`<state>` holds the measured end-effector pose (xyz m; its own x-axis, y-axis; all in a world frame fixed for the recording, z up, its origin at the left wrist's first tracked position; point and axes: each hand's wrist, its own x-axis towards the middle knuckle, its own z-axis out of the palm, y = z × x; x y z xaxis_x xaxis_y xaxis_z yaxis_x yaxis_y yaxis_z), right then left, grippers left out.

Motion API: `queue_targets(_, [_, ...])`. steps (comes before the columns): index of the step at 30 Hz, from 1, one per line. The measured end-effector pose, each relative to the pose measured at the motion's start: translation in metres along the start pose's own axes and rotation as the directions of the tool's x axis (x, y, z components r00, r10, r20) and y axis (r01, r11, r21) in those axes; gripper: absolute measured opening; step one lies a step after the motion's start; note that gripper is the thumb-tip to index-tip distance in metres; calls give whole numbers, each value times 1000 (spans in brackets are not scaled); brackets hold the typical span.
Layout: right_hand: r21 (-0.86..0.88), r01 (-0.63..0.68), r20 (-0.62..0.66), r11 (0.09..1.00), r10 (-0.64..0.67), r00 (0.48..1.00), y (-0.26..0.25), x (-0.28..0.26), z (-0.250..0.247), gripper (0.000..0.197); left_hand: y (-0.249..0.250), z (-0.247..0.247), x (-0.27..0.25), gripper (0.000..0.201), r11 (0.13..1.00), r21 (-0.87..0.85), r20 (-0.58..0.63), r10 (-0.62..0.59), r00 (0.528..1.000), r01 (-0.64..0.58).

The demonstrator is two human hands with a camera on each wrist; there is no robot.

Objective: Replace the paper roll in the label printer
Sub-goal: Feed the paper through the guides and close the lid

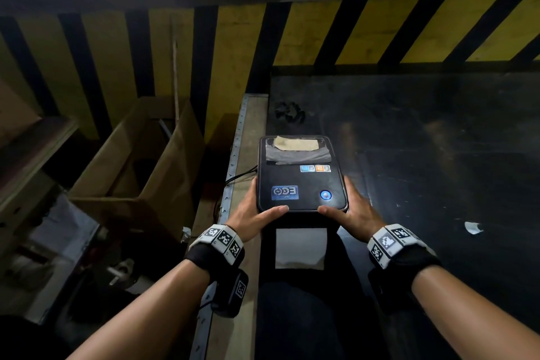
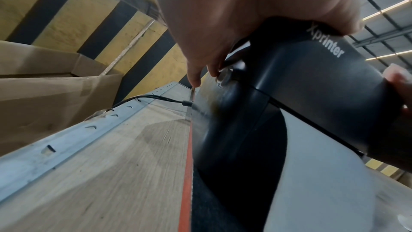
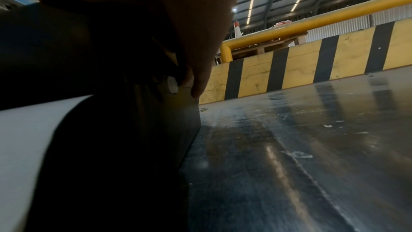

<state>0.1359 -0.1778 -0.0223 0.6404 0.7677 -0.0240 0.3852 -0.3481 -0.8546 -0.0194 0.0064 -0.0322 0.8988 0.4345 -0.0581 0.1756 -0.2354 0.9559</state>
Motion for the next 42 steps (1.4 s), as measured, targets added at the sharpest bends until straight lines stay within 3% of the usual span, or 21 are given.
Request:
queue_targets(10, [18,-11,-5,1000,11,1000,-2,-3,1,83,2,1,-1,77,999,-37,7,-6,1000,6])
queue_targets(18, [26,-15,5,1000,15,1000,3,-1,2,95,-1,1,-1,80,1000,-18,5,-6,1000,6])
queue_targets(27, [32,-19,14,999,19,1000,2,-2,2,92,2,-1,-2,72,1000,-27,15,-2,1000,2])
queue_targets(35, [-6,-42,24,999,42,999,-3,-4,-1,90,3,-3,-2,87,998,-44,58,-50,997,53])
queue_targets(42, [-156,-93,51,983,102,993,-4,-2,-6,92,14,-6,-4,78,986,125,64,-121,991,112])
